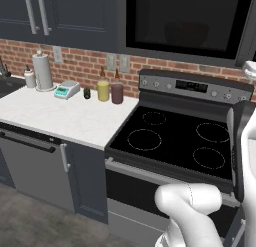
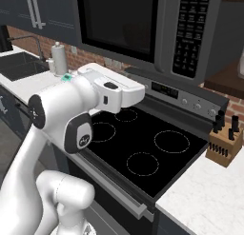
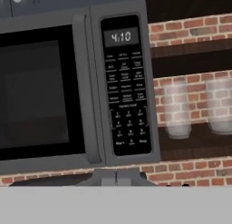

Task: Pick the cucumber from the sink and place it in the bowl. Then pick the bowl and place it in the microwave. Then close the microwave door and press the start button.

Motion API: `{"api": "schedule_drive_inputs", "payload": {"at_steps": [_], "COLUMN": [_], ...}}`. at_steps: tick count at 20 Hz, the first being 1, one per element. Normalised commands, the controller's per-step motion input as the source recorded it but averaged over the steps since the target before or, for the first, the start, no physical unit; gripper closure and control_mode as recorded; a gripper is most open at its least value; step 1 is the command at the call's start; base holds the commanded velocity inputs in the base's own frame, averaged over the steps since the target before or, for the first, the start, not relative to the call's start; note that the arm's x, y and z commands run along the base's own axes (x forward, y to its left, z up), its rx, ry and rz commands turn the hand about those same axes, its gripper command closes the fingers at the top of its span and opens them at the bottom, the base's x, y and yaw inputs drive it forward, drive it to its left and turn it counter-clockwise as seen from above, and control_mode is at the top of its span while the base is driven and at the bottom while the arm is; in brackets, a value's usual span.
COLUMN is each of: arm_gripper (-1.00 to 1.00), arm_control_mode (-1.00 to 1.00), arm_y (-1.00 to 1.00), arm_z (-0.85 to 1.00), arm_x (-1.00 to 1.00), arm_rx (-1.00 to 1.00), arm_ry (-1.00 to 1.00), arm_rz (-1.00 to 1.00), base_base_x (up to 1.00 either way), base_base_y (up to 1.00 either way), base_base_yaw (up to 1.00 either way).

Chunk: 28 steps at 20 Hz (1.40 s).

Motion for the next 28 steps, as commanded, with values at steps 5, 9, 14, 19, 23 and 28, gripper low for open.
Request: {"api": "schedule_drive_inputs", "payload": {"at_steps": [5,9,14,19,23,28], "arm_gripper": [1.00,1.00,1.00,1.00,1.00,1.00], "arm_control_mode": [-1.00,-1.00,-1.00,-1.00,-1.00,-1.00], "arm_y": [0.00,0.00,-0.12,-0.23,-0.20,-0.14], "arm_z": [-0.10,0.00,0.00,0.00,0.00,0.00], "arm_x": [0.12,0.24,0.17,0.16,0.20,0.17], "arm_rx": [-0.01,0.00,0.00,0.00,0.00,0.00], "arm_ry": [0.04,0.00,0.00,0.00,0.00,0.00], "arm_rz": [0.01,0.01,0.00,0.01,0.01,0.01], "base_base_x": [0.00,0.00,0.00,0.00,0.00,0.00], "base_base_y": [0.00,0.00,0.00,0.00,0.00,0.00], "base_base_yaw": [0.00,0.00,0.00,0.00,0.00,0.00]}}
